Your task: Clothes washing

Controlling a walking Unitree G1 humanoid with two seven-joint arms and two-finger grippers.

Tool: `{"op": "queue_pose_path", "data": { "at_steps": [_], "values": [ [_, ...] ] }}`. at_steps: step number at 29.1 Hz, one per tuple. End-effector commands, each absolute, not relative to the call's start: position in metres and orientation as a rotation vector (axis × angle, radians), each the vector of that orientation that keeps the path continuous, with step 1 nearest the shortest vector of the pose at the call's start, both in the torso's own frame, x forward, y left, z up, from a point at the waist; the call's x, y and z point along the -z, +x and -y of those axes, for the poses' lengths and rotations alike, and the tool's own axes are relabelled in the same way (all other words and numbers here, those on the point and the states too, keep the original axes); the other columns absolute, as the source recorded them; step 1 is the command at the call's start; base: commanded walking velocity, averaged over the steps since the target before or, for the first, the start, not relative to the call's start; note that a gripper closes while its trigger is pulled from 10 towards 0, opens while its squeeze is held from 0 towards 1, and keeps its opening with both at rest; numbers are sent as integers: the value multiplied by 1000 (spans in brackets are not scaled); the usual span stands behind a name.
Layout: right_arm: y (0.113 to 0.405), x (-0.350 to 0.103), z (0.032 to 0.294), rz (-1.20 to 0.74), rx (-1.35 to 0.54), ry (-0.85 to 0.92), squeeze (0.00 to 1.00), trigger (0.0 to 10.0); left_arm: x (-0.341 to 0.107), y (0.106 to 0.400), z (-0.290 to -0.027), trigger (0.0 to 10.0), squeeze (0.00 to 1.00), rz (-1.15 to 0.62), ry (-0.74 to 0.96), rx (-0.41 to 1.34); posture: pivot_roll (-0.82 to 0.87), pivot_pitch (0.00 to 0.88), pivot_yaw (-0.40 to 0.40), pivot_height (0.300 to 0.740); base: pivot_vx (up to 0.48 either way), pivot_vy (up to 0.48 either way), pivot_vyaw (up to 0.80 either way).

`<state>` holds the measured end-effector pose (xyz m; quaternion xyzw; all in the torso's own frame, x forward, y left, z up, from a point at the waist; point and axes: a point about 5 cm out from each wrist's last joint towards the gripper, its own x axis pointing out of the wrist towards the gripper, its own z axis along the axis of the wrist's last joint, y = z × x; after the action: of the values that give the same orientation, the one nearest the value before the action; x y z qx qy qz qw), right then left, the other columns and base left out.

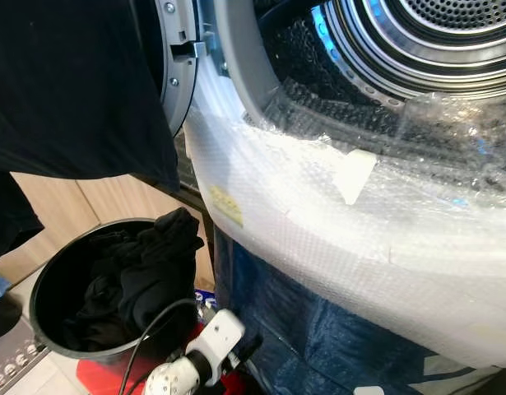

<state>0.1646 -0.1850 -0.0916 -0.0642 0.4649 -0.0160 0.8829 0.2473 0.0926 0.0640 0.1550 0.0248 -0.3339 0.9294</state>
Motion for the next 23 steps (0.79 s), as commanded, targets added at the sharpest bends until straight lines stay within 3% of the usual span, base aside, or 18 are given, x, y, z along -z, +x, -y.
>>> {"op": "queue_pose_path", "data": {
  "at_steps": [1,6,12,17,23],
  "values": [
    [162,93,184,-976,35,-129,0,10000,-67,243,-91,10000,0,-58,317,705,74,119,51,740,0,0,0],
    [162,93,180,-977,19,-133,0,10000,-96,231,-85,10000,0,30,366,727,83,124,45,740,0,0,0],
    [162,93,180,-977,16,-136,0,10000,-147,240,-96,10000,0,116,417,548,100,123,40,740,0,0,0],
    [163,93,180,-973,10,-144,0,10000,-180,246,-130,10000,0,133,485,300,112,124,35,740,0,0,0],
    [166,92,178,-968,-2,-148,0,10000,-184,254,-163,10000,0,61,458,41,127,123,28,740,0,0,0]
  ]
}}
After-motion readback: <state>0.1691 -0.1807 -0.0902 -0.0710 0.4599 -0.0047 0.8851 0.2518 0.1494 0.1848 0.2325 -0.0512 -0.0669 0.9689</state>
